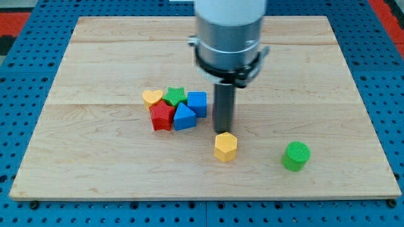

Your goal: Push the blue triangle slightly towards the bottom left

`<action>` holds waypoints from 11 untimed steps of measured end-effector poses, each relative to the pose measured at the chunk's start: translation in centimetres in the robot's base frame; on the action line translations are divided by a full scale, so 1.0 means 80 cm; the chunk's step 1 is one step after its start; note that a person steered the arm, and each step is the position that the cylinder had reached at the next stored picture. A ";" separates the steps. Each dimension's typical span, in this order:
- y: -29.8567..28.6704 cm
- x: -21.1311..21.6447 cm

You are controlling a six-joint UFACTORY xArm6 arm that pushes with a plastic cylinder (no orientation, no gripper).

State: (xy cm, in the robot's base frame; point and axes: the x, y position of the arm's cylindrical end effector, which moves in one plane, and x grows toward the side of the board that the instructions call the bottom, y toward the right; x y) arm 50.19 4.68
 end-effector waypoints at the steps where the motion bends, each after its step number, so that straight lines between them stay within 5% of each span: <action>1: 0.006 0.016; 3: 0.002 -0.003; 4: 0.058 -0.011; 5: 0.069 -0.057; 8: -0.108 -0.026; 9: -0.126 -0.004; 11: -0.122 -0.041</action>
